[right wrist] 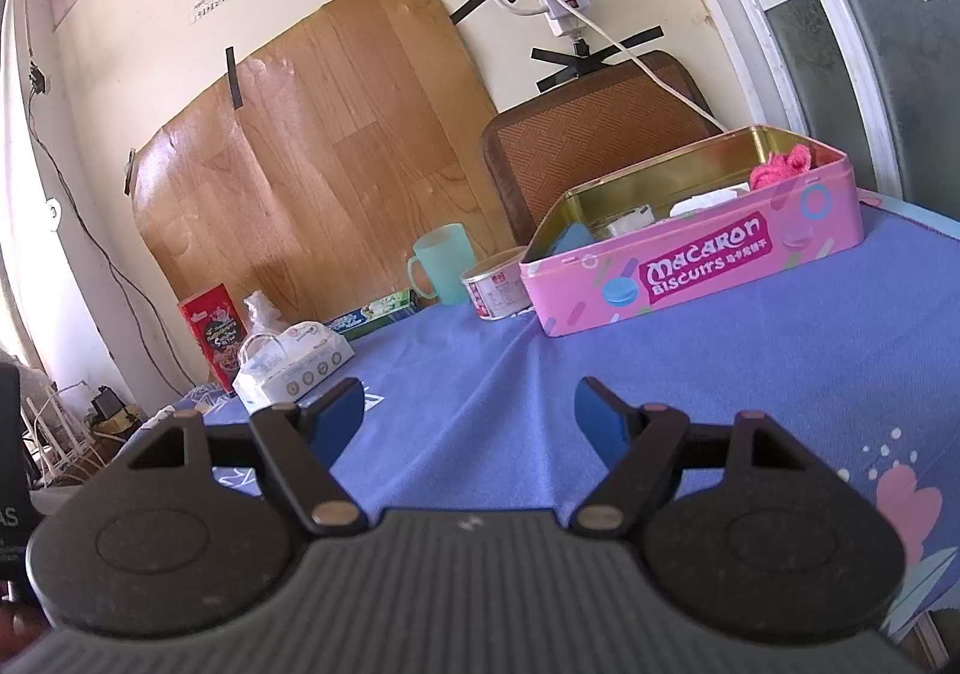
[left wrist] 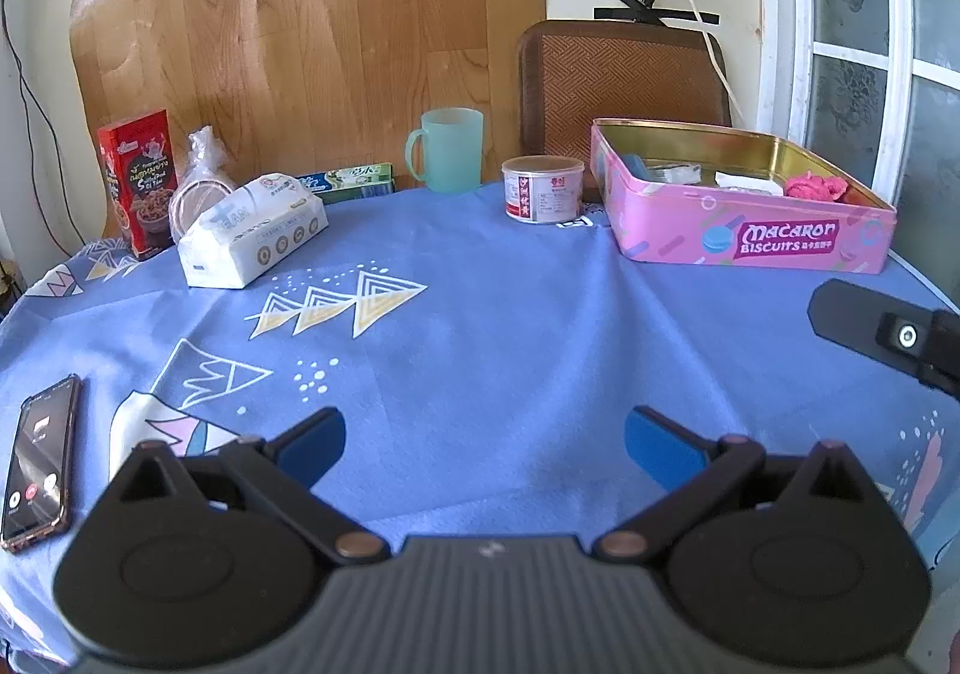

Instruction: Organize soft objects

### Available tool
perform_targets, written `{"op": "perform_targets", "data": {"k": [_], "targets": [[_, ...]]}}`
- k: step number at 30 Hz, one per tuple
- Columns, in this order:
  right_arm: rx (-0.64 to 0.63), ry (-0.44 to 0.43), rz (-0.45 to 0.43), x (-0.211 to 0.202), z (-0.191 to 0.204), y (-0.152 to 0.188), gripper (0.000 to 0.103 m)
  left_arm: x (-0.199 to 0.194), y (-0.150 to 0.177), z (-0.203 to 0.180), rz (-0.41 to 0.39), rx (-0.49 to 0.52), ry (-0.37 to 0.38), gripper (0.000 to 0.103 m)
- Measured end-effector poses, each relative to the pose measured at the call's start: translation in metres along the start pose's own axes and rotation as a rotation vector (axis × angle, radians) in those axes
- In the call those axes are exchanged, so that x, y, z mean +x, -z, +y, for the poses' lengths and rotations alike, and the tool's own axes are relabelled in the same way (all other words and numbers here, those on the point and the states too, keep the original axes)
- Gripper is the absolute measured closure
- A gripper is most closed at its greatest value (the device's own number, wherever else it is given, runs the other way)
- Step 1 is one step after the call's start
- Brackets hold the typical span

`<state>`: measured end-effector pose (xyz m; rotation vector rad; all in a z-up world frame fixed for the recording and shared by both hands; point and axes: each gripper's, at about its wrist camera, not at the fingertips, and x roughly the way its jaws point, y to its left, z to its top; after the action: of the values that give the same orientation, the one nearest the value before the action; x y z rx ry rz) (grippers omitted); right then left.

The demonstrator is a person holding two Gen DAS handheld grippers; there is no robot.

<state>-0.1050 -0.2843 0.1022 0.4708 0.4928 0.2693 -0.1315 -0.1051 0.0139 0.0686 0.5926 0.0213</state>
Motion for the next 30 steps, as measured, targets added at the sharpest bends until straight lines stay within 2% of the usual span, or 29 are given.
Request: {"op": "perform_targets", "data": {"k": [16, 24, 28, 30], "targets": [[-0.011, 0.01, 0.012, 0.001, -0.001, -0.001, 0.024, 0.005, -0.001, -0.002, -0.012, 0.027, -0.017, 0.0], [-0.043, 0.083, 0.038, 0.013, -0.012, -0.01, 0.021, 0.036, -0.011, -0.001, 0.013, 0.022, 0.042, 0.0], [-0.04, 0.118, 0.062, 0.033, -0.015, -0.016, 0.021, 0.052, -0.02, 0.002, -0.012, 0.036, 0.029, 0.0], [-0.046, 0.129, 0.075, 0.043, -0.016, -0.02, 0.021, 0.062, -0.027, 0.007, -0.016, 0.03, 0.049, 0.0]]}}
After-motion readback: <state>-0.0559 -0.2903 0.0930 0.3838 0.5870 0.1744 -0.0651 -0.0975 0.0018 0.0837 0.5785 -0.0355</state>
